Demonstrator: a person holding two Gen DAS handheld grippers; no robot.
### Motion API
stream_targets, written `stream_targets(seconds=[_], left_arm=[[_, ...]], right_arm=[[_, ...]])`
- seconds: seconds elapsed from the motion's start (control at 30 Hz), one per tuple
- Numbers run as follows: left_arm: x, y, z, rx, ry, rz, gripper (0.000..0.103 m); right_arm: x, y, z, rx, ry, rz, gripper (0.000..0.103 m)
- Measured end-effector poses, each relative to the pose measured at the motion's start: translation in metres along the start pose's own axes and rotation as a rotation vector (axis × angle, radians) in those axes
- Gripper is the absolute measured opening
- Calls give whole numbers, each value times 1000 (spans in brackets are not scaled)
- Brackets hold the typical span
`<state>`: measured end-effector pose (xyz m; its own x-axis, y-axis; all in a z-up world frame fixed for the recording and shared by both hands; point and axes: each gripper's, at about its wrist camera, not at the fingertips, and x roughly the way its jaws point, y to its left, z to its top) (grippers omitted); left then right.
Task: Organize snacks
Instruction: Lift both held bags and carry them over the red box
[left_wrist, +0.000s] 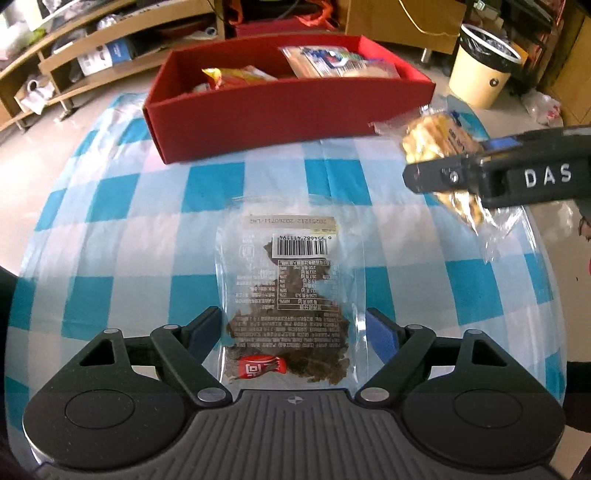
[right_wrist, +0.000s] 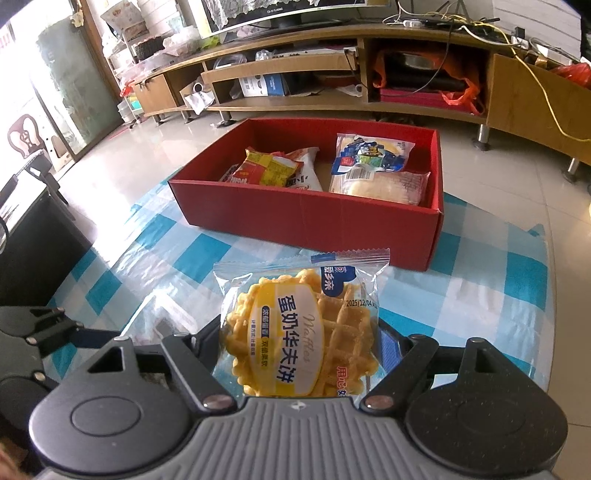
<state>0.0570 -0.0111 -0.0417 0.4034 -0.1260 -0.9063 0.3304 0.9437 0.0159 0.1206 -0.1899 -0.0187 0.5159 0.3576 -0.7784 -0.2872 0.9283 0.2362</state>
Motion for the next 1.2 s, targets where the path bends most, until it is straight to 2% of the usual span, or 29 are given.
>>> stream_targets(seconds=[1.2], left_arm=[[-26,18,46,-83,-159,66,88]], right_arm=[[-7,-13,13,36,-52,-16,79]])
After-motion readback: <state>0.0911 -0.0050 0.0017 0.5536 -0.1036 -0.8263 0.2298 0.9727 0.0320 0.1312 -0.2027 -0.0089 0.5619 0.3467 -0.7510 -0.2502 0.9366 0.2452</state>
